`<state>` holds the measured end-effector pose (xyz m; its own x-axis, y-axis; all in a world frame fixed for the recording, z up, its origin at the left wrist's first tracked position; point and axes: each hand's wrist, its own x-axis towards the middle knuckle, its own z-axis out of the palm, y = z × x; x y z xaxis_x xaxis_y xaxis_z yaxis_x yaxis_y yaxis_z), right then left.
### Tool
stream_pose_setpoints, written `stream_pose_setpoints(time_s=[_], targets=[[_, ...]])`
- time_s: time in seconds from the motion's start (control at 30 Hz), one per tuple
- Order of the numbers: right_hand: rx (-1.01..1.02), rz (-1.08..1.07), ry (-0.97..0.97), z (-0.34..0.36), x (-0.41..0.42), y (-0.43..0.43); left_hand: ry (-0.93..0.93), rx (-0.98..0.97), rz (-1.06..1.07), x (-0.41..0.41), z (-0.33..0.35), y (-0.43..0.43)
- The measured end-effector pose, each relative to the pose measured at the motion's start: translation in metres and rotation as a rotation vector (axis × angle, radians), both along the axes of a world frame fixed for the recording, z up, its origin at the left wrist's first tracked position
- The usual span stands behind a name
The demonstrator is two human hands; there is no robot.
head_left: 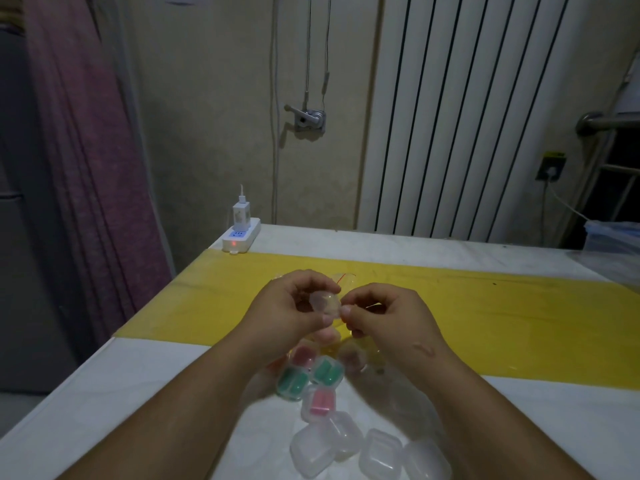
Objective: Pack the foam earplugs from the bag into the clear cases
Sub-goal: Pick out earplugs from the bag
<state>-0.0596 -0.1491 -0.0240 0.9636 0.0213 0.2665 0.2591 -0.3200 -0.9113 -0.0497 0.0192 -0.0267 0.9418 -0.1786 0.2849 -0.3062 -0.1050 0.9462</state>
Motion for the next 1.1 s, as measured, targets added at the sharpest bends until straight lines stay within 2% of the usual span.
stream_pose_setpoints(time_s=[0.1, 0.2, 0.37, 0.63, 0.87, 1.0, 1.1], targets=[[0.138, -0.028, 0.078, 0.002, 0.0, 0.002, -0.067, 0.011, 0.101, 0.004, -0.001, -0.001], [0.224, 0.041, 0.211, 0.002, -0.002, 0.005, -0.086, 0.039, 0.121, 0.002, 0.0, -0.003], [0.152, 0.084, 0.179, -0.002, -0.001, 0.006, -0.147, 0.18, 0.153, 0.001, -0.001, -0.003], [0.187, -0.002, 0.136, -0.01, 0.007, 0.001, -0.171, 0.208, 0.175, 0.004, -0.007, -0.004], [0.267, 0.061, 0.157, -0.01, 0.007, 0.002, -0.237, 0.263, 0.208, 0.006, -0.009, -0.002], [0.209, 0.0, 0.177, -0.01, 0.007, 0.005, -0.281, 0.303, 0.2, 0.006, -0.011, -0.004], [0.15, -0.077, 0.181, -0.014, 0.008, 0.006, -0.19, 0.173, 0.236, 0.008, -0.009, -0.005]])
